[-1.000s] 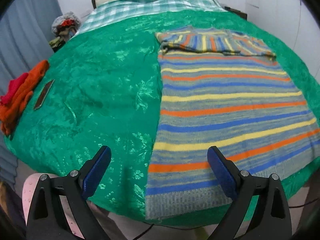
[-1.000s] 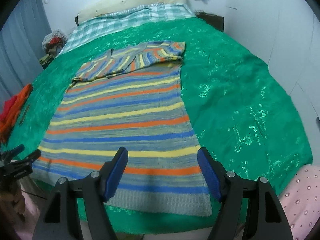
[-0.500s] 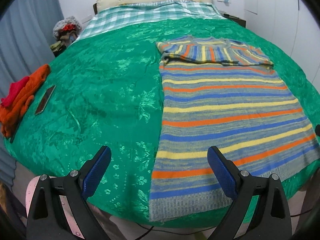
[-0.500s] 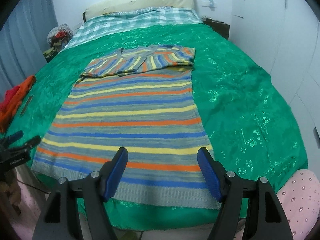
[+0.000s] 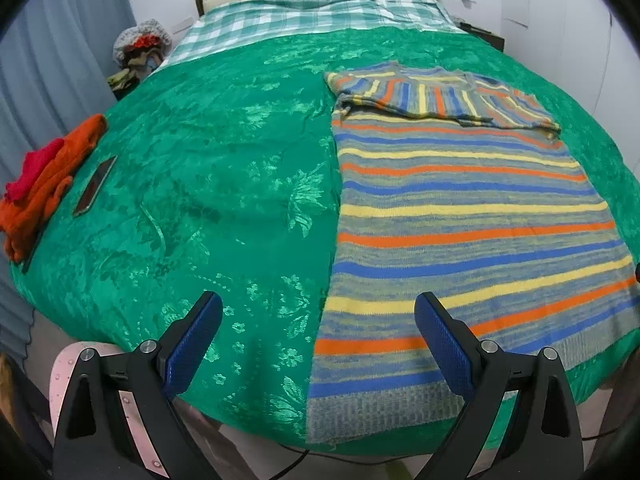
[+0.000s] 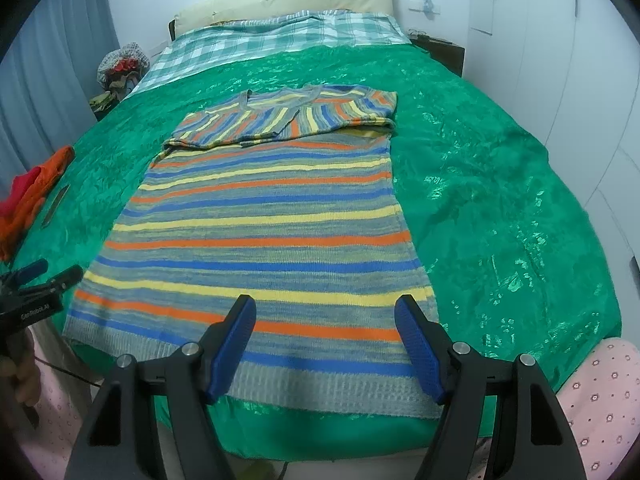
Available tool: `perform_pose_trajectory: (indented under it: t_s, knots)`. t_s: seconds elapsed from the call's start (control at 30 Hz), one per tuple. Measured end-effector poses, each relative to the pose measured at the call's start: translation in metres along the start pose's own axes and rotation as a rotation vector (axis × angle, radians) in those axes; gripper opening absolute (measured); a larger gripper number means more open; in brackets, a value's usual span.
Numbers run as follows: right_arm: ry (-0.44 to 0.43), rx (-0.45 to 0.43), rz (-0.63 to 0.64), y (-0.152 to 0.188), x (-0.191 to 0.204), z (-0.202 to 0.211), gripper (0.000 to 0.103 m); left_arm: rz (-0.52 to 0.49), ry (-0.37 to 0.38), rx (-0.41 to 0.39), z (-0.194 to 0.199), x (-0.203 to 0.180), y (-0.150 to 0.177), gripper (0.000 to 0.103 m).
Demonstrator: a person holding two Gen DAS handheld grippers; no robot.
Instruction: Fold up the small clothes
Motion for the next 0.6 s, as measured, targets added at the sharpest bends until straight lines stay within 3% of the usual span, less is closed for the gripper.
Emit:
perform_pose_trajectory:
  t_s: [0.6]
  knots:
    - [-0.012,0.007,-0.029,0.0021,-0.0075,-0.0078,0.072,-0.04,-0.01,0.005,-0.0048,-0.0106,0.0009,0.098]
Point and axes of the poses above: each gripper's, at about its wrist camera, not at the fingertips, and z roughly against the way its jaws point, x to its left, y to its underside, the point moved 4 cm from there along -z, roughly the way its jaws point, and after that the axes turned 8 degrees about -y, right-handed, at the moved point
